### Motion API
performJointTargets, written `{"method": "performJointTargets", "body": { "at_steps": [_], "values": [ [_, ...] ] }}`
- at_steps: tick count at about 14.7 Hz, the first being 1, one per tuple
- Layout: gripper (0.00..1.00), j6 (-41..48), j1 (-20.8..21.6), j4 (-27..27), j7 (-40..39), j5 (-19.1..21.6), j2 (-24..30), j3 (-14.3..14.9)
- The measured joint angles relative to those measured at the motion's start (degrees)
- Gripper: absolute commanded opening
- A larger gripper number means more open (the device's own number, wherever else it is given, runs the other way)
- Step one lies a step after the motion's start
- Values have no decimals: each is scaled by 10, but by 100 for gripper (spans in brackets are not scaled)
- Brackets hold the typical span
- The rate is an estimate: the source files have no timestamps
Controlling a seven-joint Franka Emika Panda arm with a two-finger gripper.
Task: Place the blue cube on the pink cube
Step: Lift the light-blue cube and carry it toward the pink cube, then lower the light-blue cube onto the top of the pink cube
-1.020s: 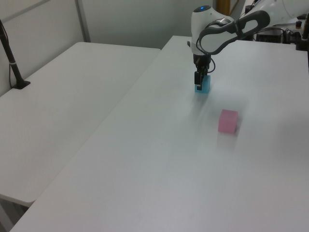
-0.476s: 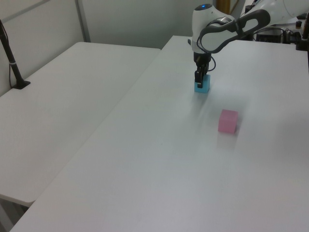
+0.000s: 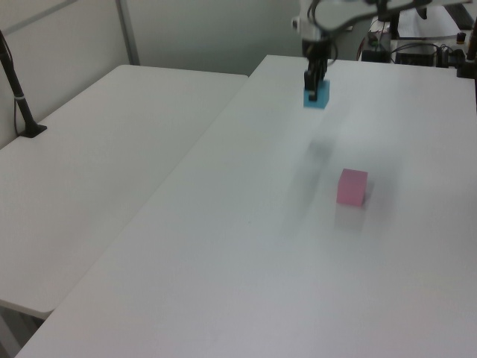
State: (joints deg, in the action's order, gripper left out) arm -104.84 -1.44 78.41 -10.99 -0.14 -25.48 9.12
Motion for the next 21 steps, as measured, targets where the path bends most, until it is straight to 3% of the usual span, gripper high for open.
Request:
{"method": "performJointTargets", "body": {
  "at_steps": [4, 9, 16, 18, 21],
  "values": [
    [19, 38, 1, -17, 1, 5, 55, -1],
    [20, 40, 20, -16, 37, 11, 66, -9],
    [21, 68, 60, -12, 135, 10, 104, -92],
    [21, 80, 76, 12, 139, 10, 130, -96],
    [21, 82, 103, 90, 141, 10, 191, -97]
  ]
}}
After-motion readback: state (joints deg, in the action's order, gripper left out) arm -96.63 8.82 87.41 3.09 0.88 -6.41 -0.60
